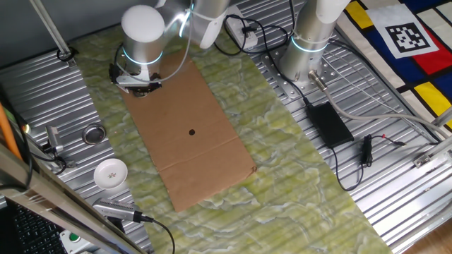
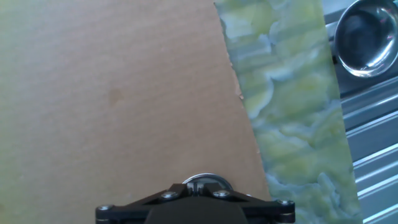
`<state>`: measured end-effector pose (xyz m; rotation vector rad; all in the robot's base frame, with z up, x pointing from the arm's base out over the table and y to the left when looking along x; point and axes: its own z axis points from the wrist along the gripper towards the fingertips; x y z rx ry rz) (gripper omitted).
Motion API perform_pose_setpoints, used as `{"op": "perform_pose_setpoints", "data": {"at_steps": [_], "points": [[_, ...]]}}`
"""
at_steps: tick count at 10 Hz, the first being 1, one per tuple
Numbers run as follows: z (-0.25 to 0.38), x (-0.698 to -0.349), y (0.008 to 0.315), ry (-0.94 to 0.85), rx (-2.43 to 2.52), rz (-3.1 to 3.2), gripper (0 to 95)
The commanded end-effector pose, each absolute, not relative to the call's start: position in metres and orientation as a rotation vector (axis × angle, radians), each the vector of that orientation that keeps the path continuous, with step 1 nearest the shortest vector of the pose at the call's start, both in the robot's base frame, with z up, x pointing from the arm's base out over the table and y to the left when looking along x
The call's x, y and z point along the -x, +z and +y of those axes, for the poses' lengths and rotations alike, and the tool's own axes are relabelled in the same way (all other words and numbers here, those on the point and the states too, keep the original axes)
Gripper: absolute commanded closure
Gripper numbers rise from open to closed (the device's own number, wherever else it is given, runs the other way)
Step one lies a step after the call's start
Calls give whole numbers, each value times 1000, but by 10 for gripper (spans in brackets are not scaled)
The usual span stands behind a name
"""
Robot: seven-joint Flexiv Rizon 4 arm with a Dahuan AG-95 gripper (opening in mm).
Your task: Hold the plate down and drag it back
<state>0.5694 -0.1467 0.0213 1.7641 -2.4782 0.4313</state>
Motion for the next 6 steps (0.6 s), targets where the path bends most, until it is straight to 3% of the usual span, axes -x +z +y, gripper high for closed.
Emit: {"op": "perform_pose_setpoints", "data": {"at_steps": [1,6], "points": [[-147,-567,21,417,-1753,-2505,950],[-145,-564,19,373,-1709,-2573,950]]}}
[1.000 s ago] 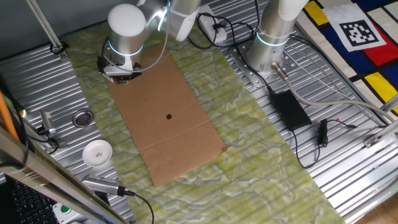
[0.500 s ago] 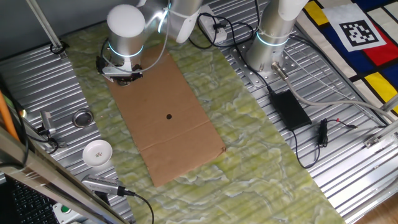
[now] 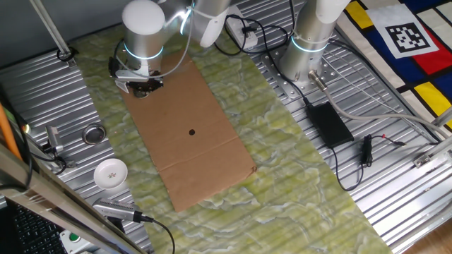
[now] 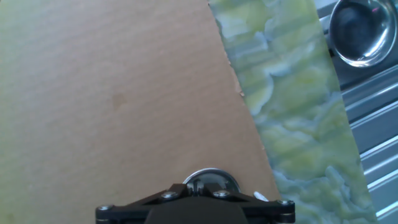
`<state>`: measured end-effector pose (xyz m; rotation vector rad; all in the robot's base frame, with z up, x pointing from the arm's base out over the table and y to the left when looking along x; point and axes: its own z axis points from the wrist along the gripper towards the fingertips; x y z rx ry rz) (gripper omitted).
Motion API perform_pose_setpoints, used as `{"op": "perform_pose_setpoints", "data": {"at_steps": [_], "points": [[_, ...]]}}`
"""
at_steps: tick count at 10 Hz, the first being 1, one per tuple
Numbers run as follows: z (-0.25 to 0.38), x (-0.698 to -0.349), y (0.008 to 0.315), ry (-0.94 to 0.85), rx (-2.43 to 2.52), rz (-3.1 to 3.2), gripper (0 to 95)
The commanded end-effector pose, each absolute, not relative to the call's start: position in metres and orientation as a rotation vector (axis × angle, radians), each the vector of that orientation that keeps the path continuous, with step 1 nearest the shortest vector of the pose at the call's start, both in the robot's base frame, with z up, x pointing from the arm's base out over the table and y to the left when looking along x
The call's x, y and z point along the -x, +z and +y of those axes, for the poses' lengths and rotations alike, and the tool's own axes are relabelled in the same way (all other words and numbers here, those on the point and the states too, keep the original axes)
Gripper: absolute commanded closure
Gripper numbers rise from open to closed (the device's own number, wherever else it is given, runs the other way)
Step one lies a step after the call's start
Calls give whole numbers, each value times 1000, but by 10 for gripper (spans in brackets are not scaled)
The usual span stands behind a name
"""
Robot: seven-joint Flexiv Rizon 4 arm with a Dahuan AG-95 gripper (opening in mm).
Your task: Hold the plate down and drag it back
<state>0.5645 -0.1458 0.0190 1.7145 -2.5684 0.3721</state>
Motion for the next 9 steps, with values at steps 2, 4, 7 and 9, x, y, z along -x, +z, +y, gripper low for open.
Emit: {"op": "perform_pose_setpoints", "data": {"at_steps": [2,4,7,9], "points": [[-142,-563,19,370,-1694,-2586,950],[-136,-562,19,362,-1659,-2620,950],[-130,-561,18,325,-1604,-2682,950],[-124,-559,17,302,-1573,-2716,950]]}}
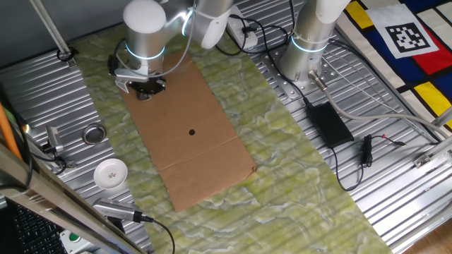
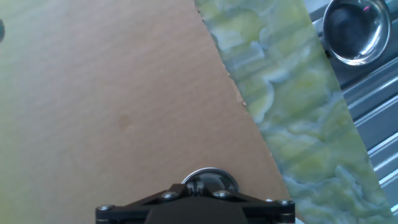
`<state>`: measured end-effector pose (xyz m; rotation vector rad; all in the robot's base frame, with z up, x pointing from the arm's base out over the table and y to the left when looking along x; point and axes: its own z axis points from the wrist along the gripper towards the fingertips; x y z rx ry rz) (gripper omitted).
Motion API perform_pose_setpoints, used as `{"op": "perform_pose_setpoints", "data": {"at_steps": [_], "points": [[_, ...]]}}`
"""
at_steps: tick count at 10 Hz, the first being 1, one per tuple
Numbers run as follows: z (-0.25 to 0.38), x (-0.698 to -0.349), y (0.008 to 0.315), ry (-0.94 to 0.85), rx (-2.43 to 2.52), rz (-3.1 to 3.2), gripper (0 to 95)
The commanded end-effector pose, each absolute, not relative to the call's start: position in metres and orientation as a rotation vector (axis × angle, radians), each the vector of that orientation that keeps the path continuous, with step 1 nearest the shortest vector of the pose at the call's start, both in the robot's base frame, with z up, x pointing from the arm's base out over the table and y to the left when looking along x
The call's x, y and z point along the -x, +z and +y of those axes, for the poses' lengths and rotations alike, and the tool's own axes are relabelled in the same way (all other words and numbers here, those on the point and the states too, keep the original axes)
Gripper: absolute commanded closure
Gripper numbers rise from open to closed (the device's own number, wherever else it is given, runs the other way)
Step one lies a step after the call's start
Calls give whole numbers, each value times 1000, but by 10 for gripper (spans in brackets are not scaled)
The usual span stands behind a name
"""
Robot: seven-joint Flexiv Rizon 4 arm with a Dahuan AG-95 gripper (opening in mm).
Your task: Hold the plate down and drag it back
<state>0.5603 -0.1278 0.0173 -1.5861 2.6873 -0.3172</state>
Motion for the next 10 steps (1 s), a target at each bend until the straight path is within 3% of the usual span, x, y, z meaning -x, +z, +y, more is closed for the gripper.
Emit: {"op": "perform_pose_setpoints", "data": {"at_steps": [1,10], "points": [[-121,-558,18,-296,1553,2698,950],[-103,-553,17,-228,1449,2713,950]]}}
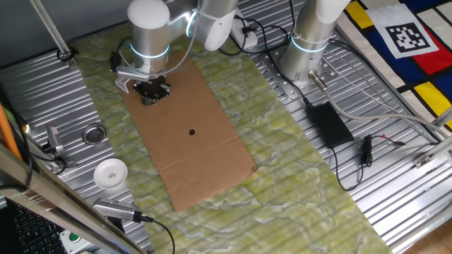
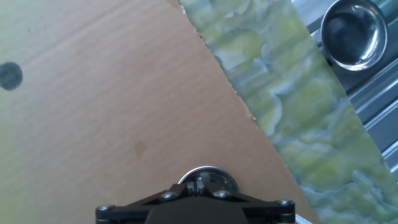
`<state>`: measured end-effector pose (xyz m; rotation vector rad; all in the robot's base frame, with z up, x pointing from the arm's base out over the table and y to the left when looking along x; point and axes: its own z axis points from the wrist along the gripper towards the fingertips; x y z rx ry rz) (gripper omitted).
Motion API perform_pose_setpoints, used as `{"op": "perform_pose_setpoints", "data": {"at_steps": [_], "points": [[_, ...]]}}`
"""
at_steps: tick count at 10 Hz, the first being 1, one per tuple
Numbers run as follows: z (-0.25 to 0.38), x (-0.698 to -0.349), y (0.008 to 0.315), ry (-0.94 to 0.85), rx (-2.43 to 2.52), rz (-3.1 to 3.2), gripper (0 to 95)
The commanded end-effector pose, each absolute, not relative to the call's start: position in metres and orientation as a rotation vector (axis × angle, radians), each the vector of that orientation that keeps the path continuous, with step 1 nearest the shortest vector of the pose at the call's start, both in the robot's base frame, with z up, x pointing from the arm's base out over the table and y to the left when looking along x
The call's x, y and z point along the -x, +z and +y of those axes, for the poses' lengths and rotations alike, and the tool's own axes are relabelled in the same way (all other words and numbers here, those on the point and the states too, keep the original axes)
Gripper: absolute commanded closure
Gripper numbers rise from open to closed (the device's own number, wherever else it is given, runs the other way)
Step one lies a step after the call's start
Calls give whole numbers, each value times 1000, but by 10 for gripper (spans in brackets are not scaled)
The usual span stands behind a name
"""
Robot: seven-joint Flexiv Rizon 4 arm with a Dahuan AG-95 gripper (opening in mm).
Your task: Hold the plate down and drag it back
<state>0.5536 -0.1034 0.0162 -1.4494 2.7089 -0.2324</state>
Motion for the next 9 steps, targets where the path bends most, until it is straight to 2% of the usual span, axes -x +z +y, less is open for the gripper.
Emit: {"op": "perform_pose_setpoints", "data": {"at_steps": [1,9], "points": [[-100,-551,19,-221,1435,2717,950],[-80,-543,20,-45,1182,2779,950]]}}
